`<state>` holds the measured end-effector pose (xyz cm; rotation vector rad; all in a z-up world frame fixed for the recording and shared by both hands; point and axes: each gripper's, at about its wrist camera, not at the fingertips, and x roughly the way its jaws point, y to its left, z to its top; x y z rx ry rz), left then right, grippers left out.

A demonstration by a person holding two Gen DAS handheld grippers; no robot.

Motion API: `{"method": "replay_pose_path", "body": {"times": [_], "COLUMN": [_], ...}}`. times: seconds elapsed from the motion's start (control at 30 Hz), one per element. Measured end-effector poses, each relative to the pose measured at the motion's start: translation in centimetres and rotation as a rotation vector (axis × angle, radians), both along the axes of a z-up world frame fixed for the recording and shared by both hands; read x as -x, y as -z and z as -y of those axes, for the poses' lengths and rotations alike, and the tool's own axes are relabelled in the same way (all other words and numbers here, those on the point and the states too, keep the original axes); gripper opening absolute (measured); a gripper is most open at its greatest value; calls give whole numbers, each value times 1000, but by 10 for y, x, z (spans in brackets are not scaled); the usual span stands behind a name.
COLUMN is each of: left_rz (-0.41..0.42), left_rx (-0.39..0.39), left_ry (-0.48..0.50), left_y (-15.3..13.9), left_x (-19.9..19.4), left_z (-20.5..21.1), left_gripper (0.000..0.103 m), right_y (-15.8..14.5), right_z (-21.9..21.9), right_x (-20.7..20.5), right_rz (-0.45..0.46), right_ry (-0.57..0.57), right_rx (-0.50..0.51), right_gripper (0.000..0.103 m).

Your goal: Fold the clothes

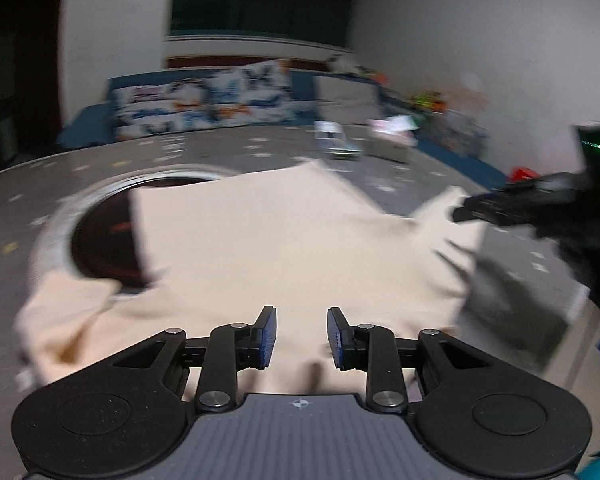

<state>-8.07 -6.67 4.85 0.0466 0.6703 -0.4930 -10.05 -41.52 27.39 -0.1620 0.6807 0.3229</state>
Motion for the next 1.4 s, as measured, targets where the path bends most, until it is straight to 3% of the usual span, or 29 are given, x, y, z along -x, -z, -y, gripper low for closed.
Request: {"method": "replay_pose_path", "body": {"times": [0.13, 0.3, 0.57, 0.67, 0.8, 0.9, 1.0, 1.17, 1.4], "left_rz": [-14, -32, -24, 3, 56, 92, 135, 152, 144], "left_rx": [-1, -11, -17, 3, 1, -56, -172, -302, -362], "left_ry": [-4, 35, 50, 33, -41, -136, -226, -247, -249], "left_y": [7, 17, 21, 13, 2, -3, 1, 16, 27], "left_x": [1, 9, 24, 26, 17, 3, -11, -21, -25], "left_z": [-8, -2, -10, -16, -29, -38, -45, -55, -63], "left_gripper": [28, 28, 29, 29, 30, 30, 31, 39, 38], "right_y": [-4, 7, 31, 27, 11, 10, 18, 31, 36], "right_z": [-52, -103, -139, -138, -136, -137, -138, -139, -141], "right_x": [14, 22, 43, 51, 48, 40, 35, 27, 24], "right_rz": [14, -15, -68, -63, -24, -25, -49, -92, -109], "right_ry": [-184, -327, -414, -428, -398, -381, -376, -367, -364], "right_rx": [19, 27, 94, 114, 63, 35, 33, 30, 31], "right_gripper": [32, 32, 31, 31, 31, 31, 31, 32, 33]}}
